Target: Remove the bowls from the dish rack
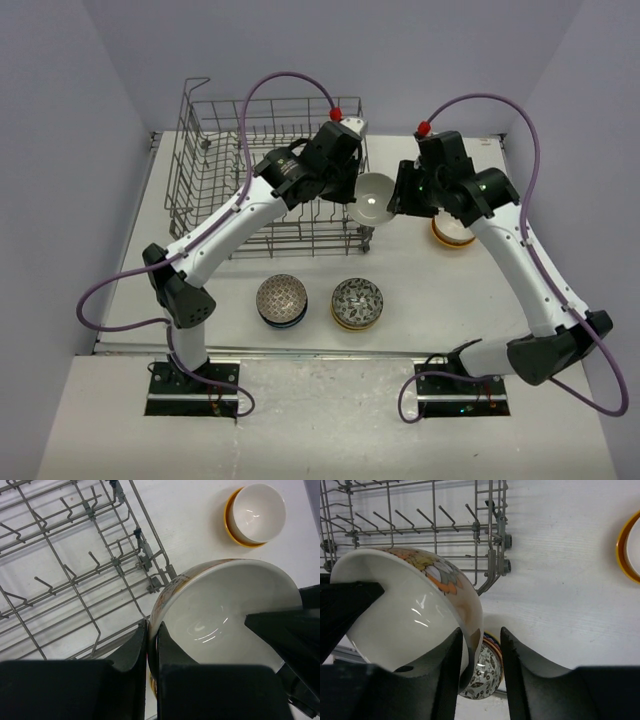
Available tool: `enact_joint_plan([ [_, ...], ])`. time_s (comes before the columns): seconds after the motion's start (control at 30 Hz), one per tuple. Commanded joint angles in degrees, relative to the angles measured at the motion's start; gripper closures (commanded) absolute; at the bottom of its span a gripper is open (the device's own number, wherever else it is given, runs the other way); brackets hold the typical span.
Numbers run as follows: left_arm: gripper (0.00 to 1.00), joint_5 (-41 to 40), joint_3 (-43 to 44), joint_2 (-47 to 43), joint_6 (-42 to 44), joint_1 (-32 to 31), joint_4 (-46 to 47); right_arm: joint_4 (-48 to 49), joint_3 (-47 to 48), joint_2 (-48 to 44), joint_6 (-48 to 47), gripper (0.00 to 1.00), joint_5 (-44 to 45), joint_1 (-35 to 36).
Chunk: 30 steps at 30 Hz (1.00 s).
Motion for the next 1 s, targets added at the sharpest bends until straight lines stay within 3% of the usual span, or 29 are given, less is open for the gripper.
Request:
enact_joint_plan([
  [0.0,1.00,2.92,1.57,-3.58,-0.51,-0.07,5.67,3.64,0.30,0.73,2.07,0.64,1.09,0.19],
  [0.07,1.00,2.83,1.57,-3.58,-0.34,-0.07,5.67,3.82,0.39,1.17,3.21,0.80,2.06,0.19],
  [0.1,1.00,2.57,1.66,-3.58,-0.34,-0.07,5.67,3.83,0.30,1.43,3.65,0.96,3.37,0.19],
  [0.13,1.00,2.48,1.49,-3.58,-0.25,-0.07,5.75,3.65,0.39,1.70,4.26,1.00,3.99,0.19],
  [0.37,0.98,0.92,4.11,-2.79,0.54,0.02,4.71,2.69,1.09,3.28,6.29,1.00,5.49,-1.73],
  [0.4,0.62,-0.14,5.43,-2.61,0.63,0.11,4.09,2.51,0.74,3.37,6.29,1.00,4.62,-3.14],
  [0.43,0.46,-1.55,6.83,-2.61,0.80,0.28,3.13,2.51,0.39,2.76,6.20,1.00,3.39,-4.80],
  [0.47,0.02,-4.00,9.98,-2.70,1.15,0.72,1.55,2.51,0.04,2.41,6.03,1.00,1.90,-8.21],
  [0.6,0.00,-8.32,9.23,-6.99,2.73,3.09,1.62,2.51,-1.27,1.70,4.53,1.00,0.14,-17.37],
  [0.7,0.00,-10.78,2.03,-12.53,4.84,4.50,3.90,5.48,-7.24,1.70,6.28,1.00,-2.77,-25.20],
  [0.83,0.00,-12.72,-6.50,-18.69,6.78,5.46,5.93,10.50,-13.49,2.13,8.66,1.00,1.53,-34.59],
  [0.97,0.00,-9.92,-12.74,-22.38,6.78,7.05,7.42,14.61,-14.11,6.26,9.37,1.00,2.33,-38.30],
])
